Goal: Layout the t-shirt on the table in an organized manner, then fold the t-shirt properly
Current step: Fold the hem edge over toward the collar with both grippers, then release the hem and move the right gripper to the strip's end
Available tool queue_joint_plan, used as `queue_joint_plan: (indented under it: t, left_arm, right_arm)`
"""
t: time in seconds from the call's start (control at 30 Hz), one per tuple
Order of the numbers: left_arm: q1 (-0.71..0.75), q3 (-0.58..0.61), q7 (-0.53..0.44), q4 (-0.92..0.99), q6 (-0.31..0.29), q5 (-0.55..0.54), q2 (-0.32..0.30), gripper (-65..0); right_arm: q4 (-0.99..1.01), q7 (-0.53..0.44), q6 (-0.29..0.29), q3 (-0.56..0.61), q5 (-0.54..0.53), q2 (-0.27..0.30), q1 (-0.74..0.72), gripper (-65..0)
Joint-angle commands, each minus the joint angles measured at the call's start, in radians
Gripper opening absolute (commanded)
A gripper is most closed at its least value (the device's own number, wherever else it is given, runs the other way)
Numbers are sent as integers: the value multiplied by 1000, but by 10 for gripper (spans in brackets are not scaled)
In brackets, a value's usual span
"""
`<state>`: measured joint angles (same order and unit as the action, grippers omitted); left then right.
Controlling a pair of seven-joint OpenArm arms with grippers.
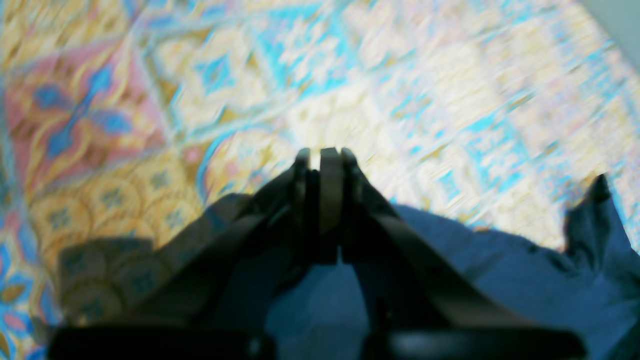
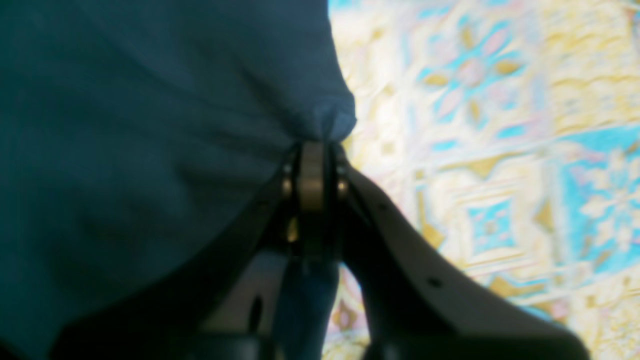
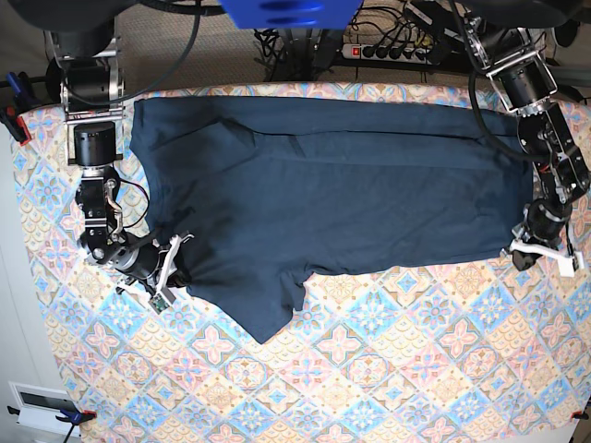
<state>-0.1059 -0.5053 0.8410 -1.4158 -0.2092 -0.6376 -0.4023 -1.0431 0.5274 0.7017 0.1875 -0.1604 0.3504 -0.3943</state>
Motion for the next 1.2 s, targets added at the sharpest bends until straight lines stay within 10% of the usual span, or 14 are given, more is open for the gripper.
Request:
queue_joint_plan:
  t: [0.0,0.87,1.17]
  left_arm:
    - [-24,-6,-19,-18,-5,-14,-22,-650]
    - [219,-11,-21,-125,-5,-187,-71,-650]
    - [274,-5,-19,-119,-5,-184,-73,-650]
  right_arm:
    - [-41,-2,-4,-32,-11,25,-1,-648]
    - [-592,144,-4,-326,-14,83,440,-648]
    - [-596,144,-4,-383,-244,203,539,-648]
